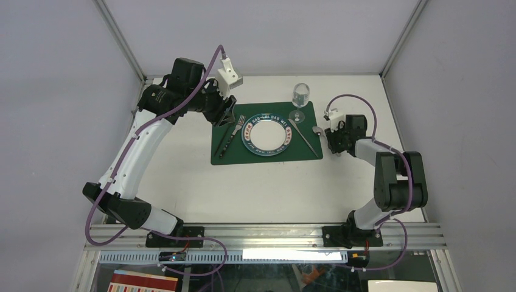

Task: Set the dinner table for one person
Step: Pick up the spoon from the center of the board.

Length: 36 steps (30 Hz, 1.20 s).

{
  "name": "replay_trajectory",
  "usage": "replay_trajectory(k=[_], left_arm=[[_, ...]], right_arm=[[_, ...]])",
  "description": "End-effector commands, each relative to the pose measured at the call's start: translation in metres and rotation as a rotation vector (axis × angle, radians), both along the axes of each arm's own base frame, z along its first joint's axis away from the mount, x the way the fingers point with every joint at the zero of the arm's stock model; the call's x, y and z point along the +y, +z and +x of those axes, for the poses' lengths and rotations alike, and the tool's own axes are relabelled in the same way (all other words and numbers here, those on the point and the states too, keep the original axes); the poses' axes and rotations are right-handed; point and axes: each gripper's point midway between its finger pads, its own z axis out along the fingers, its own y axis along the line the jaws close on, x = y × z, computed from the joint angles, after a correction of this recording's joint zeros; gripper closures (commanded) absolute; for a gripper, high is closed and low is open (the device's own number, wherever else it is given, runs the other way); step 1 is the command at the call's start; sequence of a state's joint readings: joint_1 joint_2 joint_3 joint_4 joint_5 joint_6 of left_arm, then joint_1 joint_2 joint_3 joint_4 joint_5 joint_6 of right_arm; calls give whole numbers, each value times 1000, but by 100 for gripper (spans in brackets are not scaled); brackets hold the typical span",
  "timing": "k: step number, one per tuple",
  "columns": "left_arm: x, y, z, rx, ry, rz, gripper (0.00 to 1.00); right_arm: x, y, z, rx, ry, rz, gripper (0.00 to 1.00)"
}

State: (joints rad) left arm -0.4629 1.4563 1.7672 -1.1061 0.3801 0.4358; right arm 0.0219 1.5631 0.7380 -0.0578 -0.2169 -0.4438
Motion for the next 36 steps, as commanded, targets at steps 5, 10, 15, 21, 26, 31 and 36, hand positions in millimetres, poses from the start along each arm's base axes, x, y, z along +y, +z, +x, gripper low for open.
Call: replay_trajectory(k=[5, 10, 15, 21, 26, 31, 36], left_arm=[[0, 28, -3, -79, -17, -56, 53], [0, 28, -3, -78, -16, -56, 53], [2, 28, -4, -83, -12, -55, 52], [1, 27, -5, -79, -17, -56, 52], [1, 26, -3, -77, -16, -56, 52], [3, 26, -5, -78, -15, -56, 52], [3, 28, -5, -83, -15, -57, 52]], right_arm=[[-6, -7, -12, 83, -13, -20, 85], [-1, 1, -11, 83, -12, 16, 100], [5, 10, -12, 74, 11, 50, 100], [14, 51, -5, -32, 44, 91, 100], [23, 78, 0, -67, 71, 134, 100], [47, 81, -9, 6, 156, 243, 100], [79, 86, -15, 108, 254, 381, 100]])
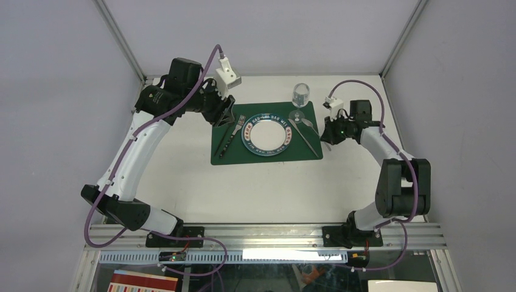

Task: Set the dinner table for one person
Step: Pick up the spoon from the center of the board, then place the spoon on the napkin.

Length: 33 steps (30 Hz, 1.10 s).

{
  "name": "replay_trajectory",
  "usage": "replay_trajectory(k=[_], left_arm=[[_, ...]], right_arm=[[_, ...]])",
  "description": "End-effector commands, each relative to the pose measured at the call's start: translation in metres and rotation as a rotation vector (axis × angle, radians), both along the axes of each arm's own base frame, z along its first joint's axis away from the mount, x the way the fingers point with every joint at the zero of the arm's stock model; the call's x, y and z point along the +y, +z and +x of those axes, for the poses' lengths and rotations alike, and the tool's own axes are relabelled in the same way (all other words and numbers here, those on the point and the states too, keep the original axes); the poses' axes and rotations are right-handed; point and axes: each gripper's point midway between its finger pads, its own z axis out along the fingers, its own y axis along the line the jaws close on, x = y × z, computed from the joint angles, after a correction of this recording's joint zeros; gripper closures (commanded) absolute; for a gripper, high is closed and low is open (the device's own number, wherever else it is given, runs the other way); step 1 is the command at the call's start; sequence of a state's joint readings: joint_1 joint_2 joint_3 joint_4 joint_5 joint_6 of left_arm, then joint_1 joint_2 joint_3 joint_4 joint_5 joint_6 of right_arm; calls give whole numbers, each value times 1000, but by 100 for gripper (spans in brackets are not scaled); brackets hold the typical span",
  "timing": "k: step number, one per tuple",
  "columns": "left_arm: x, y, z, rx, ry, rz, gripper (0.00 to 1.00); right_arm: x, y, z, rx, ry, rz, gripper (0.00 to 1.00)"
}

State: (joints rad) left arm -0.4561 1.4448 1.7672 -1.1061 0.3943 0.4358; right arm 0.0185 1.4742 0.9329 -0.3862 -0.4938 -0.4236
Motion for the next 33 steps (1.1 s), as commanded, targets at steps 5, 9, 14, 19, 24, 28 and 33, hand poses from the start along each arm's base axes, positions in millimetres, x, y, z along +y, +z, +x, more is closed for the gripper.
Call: replay_trajectory(k=[5, 9, 14, 19, 24, 28, 33], left_arm=[[2, 21, -3, -74, -9, -40, 52], [4, 18, -2, -67, -4, -34, 52], [4, 13, -1, -61, -3, -26, 52], [8, 22, -8, -85, -1, -39, 52], [8, 22, -8, -81, -4, -41, 52], [9, 22, -7, -82, -1, -41, 52], [9, 25, -10, -92, -5, -46, 52]], right_arm=[[64, 21, -13, 213, 216, 333, 100], [72, 23, -11, 259, 230, 424, 100], [72, 18, -6, 349, 208, 531, 100], [58, 10, 7, 352, 131, 568, 100], [46, 13, 17, 437, 82, 706, 100], [39, -1, 25, 492, 59, 725, 100], [29, -20, 29, 556, 9, 729, 100]])
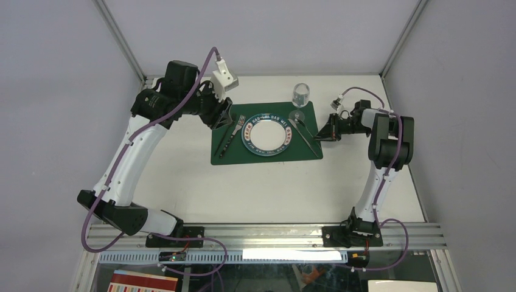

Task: Set the dinner table for one person
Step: Place the spoon on the napkin.

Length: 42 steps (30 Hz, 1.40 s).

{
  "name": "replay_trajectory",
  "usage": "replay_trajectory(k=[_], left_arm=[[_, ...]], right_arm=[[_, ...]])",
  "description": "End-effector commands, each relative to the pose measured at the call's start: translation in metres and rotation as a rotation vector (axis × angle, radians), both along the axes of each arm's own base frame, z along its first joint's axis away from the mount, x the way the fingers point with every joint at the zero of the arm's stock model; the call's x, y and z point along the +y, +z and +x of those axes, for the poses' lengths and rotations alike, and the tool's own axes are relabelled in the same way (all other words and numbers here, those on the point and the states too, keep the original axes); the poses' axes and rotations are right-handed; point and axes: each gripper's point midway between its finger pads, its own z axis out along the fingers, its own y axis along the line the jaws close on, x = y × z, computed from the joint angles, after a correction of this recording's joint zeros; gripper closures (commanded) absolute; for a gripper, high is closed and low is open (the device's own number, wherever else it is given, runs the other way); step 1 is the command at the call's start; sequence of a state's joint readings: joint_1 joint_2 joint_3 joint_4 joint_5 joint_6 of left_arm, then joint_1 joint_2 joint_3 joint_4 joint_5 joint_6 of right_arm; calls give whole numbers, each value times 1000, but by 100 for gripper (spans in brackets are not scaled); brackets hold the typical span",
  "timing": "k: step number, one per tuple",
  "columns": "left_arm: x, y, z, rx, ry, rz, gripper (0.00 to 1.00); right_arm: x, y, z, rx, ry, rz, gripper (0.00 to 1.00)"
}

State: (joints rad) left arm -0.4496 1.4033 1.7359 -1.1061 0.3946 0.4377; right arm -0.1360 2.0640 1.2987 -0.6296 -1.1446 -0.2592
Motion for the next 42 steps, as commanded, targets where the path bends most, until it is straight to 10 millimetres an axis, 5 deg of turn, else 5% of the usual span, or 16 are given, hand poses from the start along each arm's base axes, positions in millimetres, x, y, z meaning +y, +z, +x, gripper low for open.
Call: replay_trajectory(k=[1, 21, 35, 38, 41, 42], left_arm=[[3, 23, -2, -81, -10, -42, 52], [4, 21, -4, -75, -19, -51, 52], [3, 22, -4, -70, -26, -57, 52], [4, 22, -5, -71, -27, -60, 52], [5, 25, -7, -77, -28, -65, 52], [5, 25, -8, -78, -29, -67, 52]], right_arm=[[-2, 6, 5, 34, -7, 44, 100], [-15, -16, 13, 71, -35, 37, 100], [-17, -7, 20, 49, -34, 44, 100], [-19, -7, 24, 29, -41, 22, 96], [-20, -7, 24, 28, -43, 11, 69], [-21, -8, 26, 25, -46, 6, 67]])
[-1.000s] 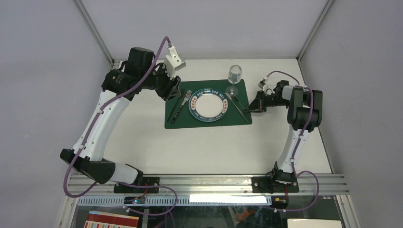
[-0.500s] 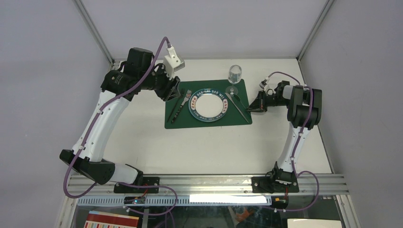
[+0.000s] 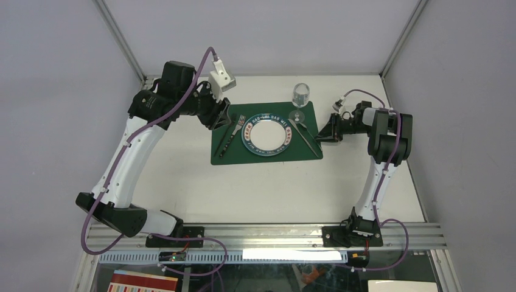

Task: Set the dinner table for one person
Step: Place the spoon on the napkin.

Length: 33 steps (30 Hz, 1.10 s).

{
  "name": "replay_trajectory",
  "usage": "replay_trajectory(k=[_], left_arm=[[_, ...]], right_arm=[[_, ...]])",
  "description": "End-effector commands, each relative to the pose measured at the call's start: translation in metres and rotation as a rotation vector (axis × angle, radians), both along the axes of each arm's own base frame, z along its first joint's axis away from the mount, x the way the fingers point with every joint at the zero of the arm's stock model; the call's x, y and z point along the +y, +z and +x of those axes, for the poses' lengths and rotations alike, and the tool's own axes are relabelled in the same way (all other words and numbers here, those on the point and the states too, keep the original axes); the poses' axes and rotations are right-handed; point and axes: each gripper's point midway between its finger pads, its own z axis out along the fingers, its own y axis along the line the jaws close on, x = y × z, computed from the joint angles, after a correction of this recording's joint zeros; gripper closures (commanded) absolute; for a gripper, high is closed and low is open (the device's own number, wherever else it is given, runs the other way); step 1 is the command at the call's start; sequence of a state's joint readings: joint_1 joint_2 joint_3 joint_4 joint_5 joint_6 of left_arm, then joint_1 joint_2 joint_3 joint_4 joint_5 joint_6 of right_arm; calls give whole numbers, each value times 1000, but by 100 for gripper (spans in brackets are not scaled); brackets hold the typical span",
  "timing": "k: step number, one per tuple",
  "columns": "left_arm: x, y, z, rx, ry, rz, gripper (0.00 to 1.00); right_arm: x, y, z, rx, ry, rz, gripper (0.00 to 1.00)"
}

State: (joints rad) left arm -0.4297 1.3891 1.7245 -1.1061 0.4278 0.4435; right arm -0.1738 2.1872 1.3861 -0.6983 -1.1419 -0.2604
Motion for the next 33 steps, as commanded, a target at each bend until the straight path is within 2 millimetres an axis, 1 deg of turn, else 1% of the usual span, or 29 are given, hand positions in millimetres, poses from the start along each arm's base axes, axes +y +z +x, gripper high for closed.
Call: replay_trajectory(k=[1, 6, 15, 18, 24, 28, 33], left_arm=[[2, 25, -5, -82, -20, -51, 52], [3, 25, -7, -82, -24, -57, 52], [3, 26, -8, -85, -26, -60, 51], [3, 27, -8, -85, -28, -62, 51], [2, 28, -8, -85, -29, -65, 51], [3, 28, -8, -84, -28, -66, 51], [3, 29, -9, -87, -31, -70, 51]], right_arm=[[-6, 14, 16, -80, -10, -16, 66], [-11, 13, 19, -108, -24, -72, 61], [-16, 19, 15, -165, -17, -147, 62], [-14, 21, 12, -178, 4, -169, 63], [-13, 7, 2, -175, 30, -241, 64], [-8, 2, -6, -182, 53, -269, 65], [-2, -4, -10, -205, 78, -346, 66]])
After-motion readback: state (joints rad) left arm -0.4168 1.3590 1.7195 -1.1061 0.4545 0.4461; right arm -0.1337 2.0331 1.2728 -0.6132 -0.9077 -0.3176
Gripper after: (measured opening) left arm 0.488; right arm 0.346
